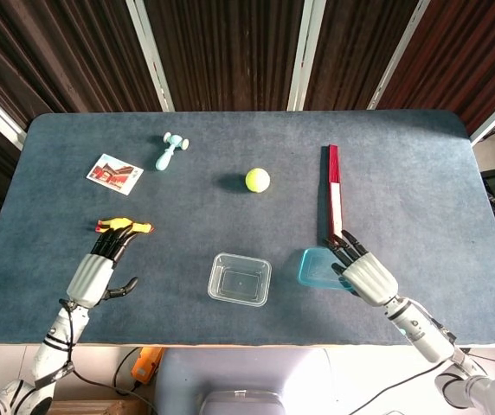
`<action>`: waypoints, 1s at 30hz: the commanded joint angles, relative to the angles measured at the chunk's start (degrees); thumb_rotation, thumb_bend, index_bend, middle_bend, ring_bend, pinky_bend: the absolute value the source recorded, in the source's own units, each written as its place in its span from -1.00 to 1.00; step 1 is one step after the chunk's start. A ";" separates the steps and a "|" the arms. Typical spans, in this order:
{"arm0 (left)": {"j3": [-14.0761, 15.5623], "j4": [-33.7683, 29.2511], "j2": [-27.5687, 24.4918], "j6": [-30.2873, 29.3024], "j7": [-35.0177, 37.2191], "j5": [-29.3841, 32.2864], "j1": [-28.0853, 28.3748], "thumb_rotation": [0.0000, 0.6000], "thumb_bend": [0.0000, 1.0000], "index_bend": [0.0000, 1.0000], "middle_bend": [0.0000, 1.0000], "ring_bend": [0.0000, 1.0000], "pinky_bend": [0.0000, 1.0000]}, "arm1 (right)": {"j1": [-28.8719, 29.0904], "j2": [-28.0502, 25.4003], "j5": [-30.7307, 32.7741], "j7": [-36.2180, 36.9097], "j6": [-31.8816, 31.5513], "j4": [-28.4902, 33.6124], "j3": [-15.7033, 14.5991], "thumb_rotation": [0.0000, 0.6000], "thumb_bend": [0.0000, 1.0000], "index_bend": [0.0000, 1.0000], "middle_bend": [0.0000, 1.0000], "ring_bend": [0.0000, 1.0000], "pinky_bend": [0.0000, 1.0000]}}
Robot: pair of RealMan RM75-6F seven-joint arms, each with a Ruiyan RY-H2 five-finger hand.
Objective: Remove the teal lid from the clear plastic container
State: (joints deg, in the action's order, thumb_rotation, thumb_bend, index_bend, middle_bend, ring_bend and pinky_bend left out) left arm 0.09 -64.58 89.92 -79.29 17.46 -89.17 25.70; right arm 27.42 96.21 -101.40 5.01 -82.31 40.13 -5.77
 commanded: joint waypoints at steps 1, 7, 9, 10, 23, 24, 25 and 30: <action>0.35 1.32 0.48 -0.19 0.75 0.03 -0.99 1.00 -0.43 -1.00 -1.00 -1.00 -1.00 | -0.08 -0.60 0.91 -1.57 3.84 1.73 -0.68 1.00 -0.39 -0.67 -0.93 -1.00 -1.00; 1.48 -2.96 -4.11 0.80 -5.09 1.32 -3.24 1.00 -0.43 -1.00 -1.00 -1.00 -1.00 | -0.73 -9.82 3.92 -6.91 10.50 16.18 -1.60 1.00 -0.85 -1.00 -1.00 -1.00 -1.00; 1.92 -7.02 -7.34 1.55 -7.79 2.45 -4.22 1.00 -0.43 -1.00 -1.00 -1.00 -1.00 | -0.81 -14.66 5.04 -9.46 13.48 23.12 -2.54 1.00 -0.88 -1.00 -1.00 -1.00 -1.00; 2.08 -8.81 -8.73 1.72 -8.79 2.92 -4.66 1.00 -0.43 -1.00 -1.00 -1.00 -1.00 | -0.91 -16.68 5.66 -10.79 14.65 26.00 -2.90 1.00 -0.89 -1.00 -1.00 -1.00 -1.00; 5.02 -23.07 -19.59 -8.86 -22.68 3.11 -15.26 1.00 -0.38 -1.00 -1.00 -1.00 -1.00 | -19.30 -30.98 18.94 -23.44 -10.93 52.75 2.79 1.00 -0.89 -1.00 -1.00 -1.00 -1.00; 4.89 -22.41 -19.22 -9.55 -23.06 3.11 -15.83 1.00 -0.38 -1.00 -1.00 -1.00 -1.00 | -20.43 -30.30 19.55 -21.69 -12.26 52.21 3.29 1.00 -0.89 -1.00 -1.00 -1.00 -1.00; 4.88 -22.05 -19.17 -9.85 -23.72 2.89 -16.13 1.00 -0.37 -1.00 -1.00 -1.00 -1.00 | -21.13 -29.82 19.71 -20.25 -12.95 51.52 3.60 1.00 -0.89 -1.00 -1.00 -1.00 -1.00; 4.51 -21.66 -19.63 -11.42 -22.32 0.68 -17.06 1.00 -0.37 -1.00 -1.00 -1.00 -1.00 | -22.37 -30.21 19.69 -17.13 -12.51 50.80 4.37 1.00 -0.89 -1.00 -1.00 -1.00 -1.00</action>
State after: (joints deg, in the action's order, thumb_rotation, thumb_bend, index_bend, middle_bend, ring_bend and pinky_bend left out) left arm 4.72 -86.58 70.45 -90.23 -5.55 -87.87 9.20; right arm 5.97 66.02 -82.83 -13.43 -95.19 91.31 -2.77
